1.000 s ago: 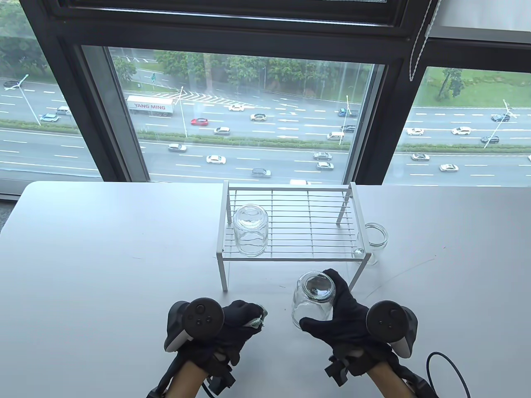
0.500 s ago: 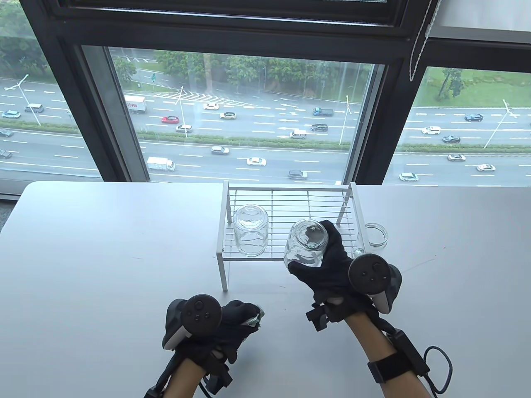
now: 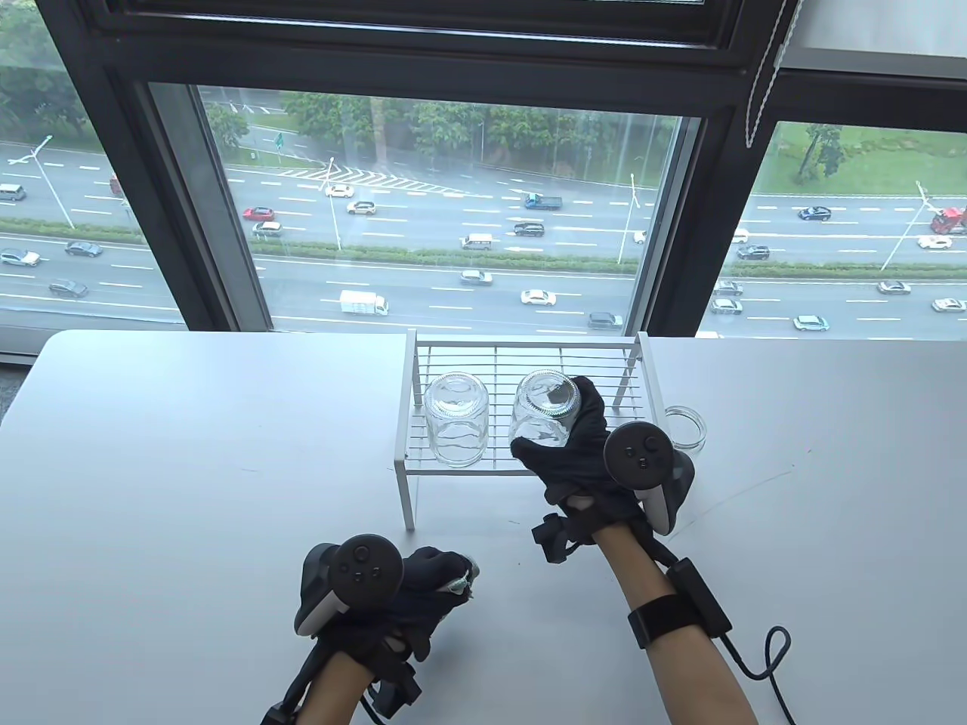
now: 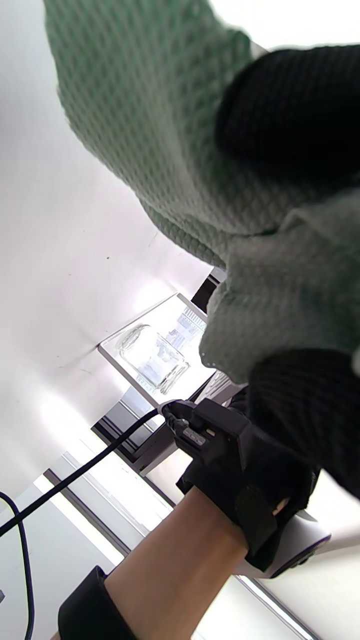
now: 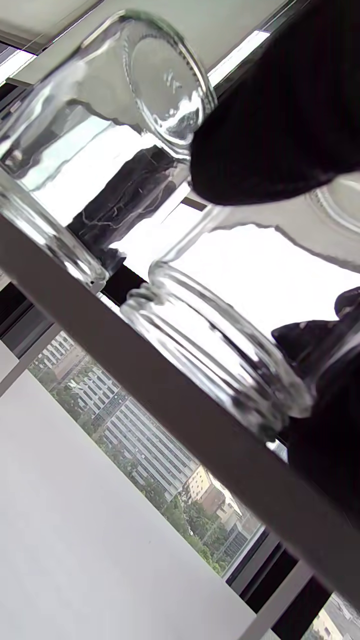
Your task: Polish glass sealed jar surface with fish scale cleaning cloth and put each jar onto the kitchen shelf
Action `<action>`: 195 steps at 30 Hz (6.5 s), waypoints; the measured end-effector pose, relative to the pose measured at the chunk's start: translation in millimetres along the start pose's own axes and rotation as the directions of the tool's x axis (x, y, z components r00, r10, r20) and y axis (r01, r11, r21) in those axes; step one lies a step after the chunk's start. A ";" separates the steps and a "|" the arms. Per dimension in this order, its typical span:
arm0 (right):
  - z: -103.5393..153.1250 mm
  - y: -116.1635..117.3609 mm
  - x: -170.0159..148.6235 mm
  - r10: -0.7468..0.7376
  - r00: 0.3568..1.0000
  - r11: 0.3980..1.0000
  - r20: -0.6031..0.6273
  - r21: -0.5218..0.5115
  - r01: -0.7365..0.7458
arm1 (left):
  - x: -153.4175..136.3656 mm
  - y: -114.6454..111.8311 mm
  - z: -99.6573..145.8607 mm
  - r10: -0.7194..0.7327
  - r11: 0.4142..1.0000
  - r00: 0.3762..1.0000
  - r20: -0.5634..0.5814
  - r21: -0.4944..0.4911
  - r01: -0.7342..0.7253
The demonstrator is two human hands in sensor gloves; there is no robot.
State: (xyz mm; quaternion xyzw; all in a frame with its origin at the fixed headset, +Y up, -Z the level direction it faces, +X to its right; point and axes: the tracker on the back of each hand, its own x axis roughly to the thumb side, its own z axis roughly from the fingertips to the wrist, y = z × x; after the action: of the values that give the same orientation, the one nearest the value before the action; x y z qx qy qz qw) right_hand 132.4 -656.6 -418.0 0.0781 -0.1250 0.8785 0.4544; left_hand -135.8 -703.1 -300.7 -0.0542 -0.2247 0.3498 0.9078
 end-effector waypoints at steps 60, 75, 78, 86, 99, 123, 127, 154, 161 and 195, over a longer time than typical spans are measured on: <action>8.3 -90.4 -149.6 0.737 0.632 0.664 -0.238 0.085 -0.743 | -7.0 -2.2 -1.0 0.139 0.990 0.990 0.005 0.010 -0.139; 109.5 -188.8 -120.9 0.658 0.741 0.750 -0.136 0.029 -0.660 | -13.8 -1.7 0.5 0.422 0.894 0.902 0.089 0.123 -0.430; 133.6 -190.8 -100.6 0.616 0.784 0.787 -0.076 0.020 -0.616 | -14.3 -1.8 1.0 0.477 0.861 0.872 0.111 0.143 -0.489; 168.2 -145.0 -35.3 0.388 0.909 0.906 0.154 0.117 -0.407 | -7.5 -11.0 1.4 0.676 0.698 0.713 0.189 0.149 -0.701; 127.1 -40.2 34.8 -0.227 0.962 0.935 0.152 0.309 0.171 | 10.0 -29.8 0.5 0.881 0.380 0.355 0.311 -0.021 -0.925; 140.8 -28.9 -16.8 -0.377 0.907 0.822 -0.186 0.385 0.420 | 16.9 -37.1 1.2 0.743 0.589 0.587 0.322 0.102 -0.802; 135.2 -29.4 -12.0 -0.404 0.915 0.826 -0.014 0.425 0.371 | 15.7 -48.3 -2.6 0.935 0.270 0.247 0.256 -0.056 -0.961; 140.0 -33.9 -3.6 -0.332 0.925 0.900 0.183 0.354 0.253 | 24.7 -41.1 -0.3 0.919 0.337 0.293 0.265 -0.138 -0.931; 139.2 -33.5 -19.8 -0.199 0.975 0.962 0.097 0.209 0.176 | 31.5 -29.4 5.4 0.698 0.646 0.618 0.363 0.055 -0.761; 182.3 -11.5 43.7 0.682 0.477 0.700 0.555 -0.308 -0.644 | 43.8 -44.6 7.7 0.517 0.791 0.793 0.322 0.173 -0.586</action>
State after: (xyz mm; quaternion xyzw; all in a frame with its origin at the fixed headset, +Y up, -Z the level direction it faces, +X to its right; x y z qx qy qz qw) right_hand 121.0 -669.2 -231.0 0.3009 -0.3150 0.9001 0.0114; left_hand -83.4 -708.1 -266.2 0.0495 -0.2662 0.6321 0.7260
